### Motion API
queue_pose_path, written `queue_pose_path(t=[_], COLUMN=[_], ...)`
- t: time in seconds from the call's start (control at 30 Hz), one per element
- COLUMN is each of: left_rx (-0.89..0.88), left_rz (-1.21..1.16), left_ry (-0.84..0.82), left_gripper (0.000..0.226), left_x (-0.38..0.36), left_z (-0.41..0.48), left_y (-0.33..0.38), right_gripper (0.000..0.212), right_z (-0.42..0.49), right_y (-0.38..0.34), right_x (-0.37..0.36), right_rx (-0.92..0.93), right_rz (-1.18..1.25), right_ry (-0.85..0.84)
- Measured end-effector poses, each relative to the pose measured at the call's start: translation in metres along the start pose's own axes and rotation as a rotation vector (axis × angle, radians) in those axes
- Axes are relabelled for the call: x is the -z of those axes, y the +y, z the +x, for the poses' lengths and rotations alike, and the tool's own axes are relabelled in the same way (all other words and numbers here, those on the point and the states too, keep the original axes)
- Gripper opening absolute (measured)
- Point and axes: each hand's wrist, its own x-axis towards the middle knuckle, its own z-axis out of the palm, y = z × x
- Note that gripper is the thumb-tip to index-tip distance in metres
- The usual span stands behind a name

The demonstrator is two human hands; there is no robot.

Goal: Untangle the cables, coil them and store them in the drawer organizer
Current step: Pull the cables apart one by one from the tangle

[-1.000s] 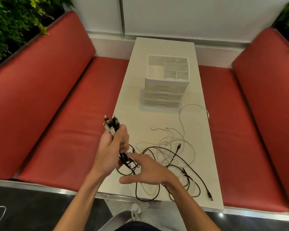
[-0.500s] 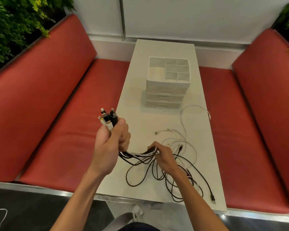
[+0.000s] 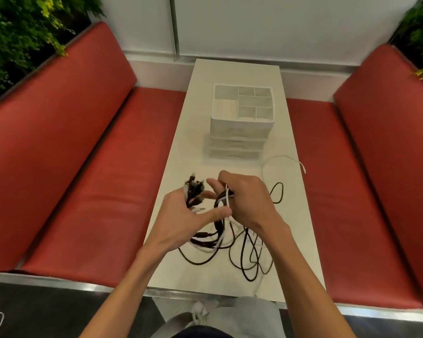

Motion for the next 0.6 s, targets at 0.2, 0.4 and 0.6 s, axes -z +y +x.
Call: queue_pose_path(t=[0.2, 0.4, 0.6], left_rx=[-0.137, -0.191, -0.216], left_rz=[-0.044, -0.148, -0.222], left_ry=[-0.065, 0.053, 0.099], left_gripper=[0.05, 0.048, 0.045], left_x=[-0.017, -0.024, -0.011], left_z=[-0.001, -0.001, 0.004], left_y=[0.005, 0.001, -0.011], right_gripper=[0.039, 0.025, 0.03], right_z=[0.002, -0.012, -0.051], right_y=[-0.004, 0.023, 0.071], right_x=[0.025, 0.024, 0.011], right_rx=[-0.04, -0.127, -0.324], right_rz=[0.025, 0.049, 0.359], right_ry=[0.036, -0.03, -0.066])
